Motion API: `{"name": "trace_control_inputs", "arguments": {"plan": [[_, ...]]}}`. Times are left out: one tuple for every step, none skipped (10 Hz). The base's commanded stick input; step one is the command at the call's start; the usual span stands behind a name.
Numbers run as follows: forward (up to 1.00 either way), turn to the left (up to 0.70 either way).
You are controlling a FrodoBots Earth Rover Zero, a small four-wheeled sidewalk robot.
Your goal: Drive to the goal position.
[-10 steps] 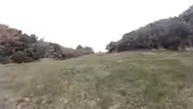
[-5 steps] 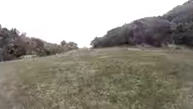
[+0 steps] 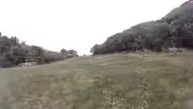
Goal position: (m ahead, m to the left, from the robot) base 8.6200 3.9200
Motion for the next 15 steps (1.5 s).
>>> {"name": "trace_control_inputs", "arguments": {"plan": [[0.85, 0.01], [0.85, 0.01], [0.85, 0.01], [0.85, 0.01], [0.85, 0.01], [0.85, 0.01], [0.85, 0.01], [0.85, 0.01], [0.85, 0.01], [0.85, 0.01], [0.85, 0.01], [0.85, 0.01], [0.85, 0.01], [0.85, 0.01], [0.85, 0.01]]}}
